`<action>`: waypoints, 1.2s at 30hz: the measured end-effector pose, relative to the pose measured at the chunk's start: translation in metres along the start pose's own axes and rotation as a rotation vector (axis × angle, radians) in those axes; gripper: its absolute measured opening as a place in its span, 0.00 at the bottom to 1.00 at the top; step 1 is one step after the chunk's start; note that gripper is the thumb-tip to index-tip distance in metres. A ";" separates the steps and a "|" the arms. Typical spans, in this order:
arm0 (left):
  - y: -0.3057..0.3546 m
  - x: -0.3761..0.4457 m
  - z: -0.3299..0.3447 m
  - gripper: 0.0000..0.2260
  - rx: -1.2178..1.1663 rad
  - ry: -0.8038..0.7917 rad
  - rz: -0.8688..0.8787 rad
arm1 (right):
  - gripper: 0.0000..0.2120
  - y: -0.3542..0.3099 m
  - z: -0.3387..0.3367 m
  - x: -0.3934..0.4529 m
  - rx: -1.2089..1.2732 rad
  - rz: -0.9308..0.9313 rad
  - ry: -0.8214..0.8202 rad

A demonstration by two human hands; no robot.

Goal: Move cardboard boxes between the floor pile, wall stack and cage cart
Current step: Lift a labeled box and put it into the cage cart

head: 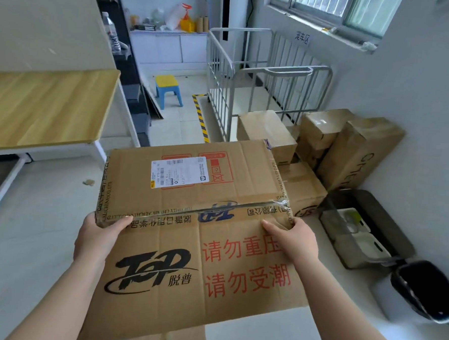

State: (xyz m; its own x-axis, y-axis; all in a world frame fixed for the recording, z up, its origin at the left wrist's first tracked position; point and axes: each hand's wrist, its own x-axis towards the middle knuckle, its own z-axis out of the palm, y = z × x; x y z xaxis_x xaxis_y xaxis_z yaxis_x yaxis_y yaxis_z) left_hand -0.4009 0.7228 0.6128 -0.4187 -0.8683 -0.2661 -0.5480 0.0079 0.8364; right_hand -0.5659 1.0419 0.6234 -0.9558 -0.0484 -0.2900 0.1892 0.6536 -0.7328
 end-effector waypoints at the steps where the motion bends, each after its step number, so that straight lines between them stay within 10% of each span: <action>1: 0.005 -0.005 0.018 0.26 -0.001 -0.010 -0.011 | 0.31 0.007 -0.013 0.014 -0.007 0.010 0.000; 21: 0.173 0.160 0.296 0.29 -0.048 -0.186 -0.073 | 0.30 -0.037 -0.088 0.344 -0.097 0.118 0.004; 30: 0.278 0.276 0.405 0.26 -0.073 -0.252 -0.079 | 0.14 -0.109 -0.100 0.515 -0.076 0.130 -0.004; 36: 0.338 0.360 0.495 0.28 -0.097 -0.278 -0.120 | 0.40 -0.144 -0.082 0.667 -0.085 0.231 -0.062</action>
State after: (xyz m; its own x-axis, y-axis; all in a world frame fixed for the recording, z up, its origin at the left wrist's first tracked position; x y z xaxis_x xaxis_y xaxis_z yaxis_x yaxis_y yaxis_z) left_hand -1.0954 0.6583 0.5622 -0.5443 -0.6912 -0.4755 -0.5393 -0.1458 0.8294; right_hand -1.2491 0.9773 0.5866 -0.8734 0.0646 -0.4828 0.3786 0.7136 -0.5894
